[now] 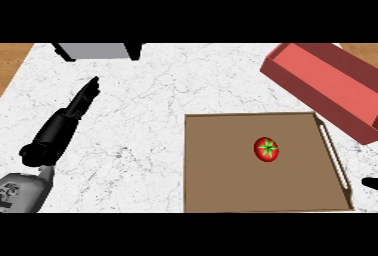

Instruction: Pick the tomato from the tray and place it in the cardboard box

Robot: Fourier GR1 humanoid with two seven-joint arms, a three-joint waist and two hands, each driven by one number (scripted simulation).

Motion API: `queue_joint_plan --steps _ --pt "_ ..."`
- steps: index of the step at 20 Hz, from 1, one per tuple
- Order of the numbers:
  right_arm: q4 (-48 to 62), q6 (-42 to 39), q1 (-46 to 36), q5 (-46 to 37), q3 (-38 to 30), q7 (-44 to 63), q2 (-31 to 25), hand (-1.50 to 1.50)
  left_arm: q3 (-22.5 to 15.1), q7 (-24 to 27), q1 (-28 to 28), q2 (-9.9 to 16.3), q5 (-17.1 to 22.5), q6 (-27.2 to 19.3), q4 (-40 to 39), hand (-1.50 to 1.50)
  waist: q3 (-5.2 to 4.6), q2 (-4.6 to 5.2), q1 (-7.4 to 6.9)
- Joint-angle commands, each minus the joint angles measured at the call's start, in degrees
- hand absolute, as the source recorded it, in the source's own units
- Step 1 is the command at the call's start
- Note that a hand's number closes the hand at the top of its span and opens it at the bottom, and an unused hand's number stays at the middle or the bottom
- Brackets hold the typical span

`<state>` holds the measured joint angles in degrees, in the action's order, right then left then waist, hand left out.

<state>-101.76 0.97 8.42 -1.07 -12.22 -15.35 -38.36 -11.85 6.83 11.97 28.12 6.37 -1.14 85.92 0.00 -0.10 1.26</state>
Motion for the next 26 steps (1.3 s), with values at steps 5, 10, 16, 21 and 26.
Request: queue_joint_plan --steps 5,10,16,21,26 --pt "-10.33 -7.38 2.02 -11.26 7.06 15.6 -9.98 -1.5 0.29 -2.97 2.04 0.27 -0.01 1.9 2.84 0.0 -0.14 -0.02 -1.36" --pt "-19.29 -14.65 0.02 -13.64 13.51 29.22 -12.63 -1.5 0.68 -0.84 -0.08 -0.07 -0.46 2.72 2.46 0.0 -0.15 -0.02 -1.83" --pt "-23.11 -21.74 -9.75 -16.68 21.88 47.03 -11.13 -1.5 1.36 -0.1 2.31 -1.91 -1.49 3.96 -1.04 0.0 -0.1 0.23 -1.93" --pt "-20.58 -26.27 -21.05 -17.49 31.7 62.9 -3.25 -1.5 0.05 -0.55 2.77 -4.76 -4.29 1.92 -0.89 0.0 -0.12 0.34 -2.55" --pt "-17.73 -28.36 -19.63 -22.34 33.46 63.31 3.84 -1.5 3.66 -2.39 0.96 -4.23 -3.96 4.93 2.0 0.0 -0.02 0.1 -1.62"
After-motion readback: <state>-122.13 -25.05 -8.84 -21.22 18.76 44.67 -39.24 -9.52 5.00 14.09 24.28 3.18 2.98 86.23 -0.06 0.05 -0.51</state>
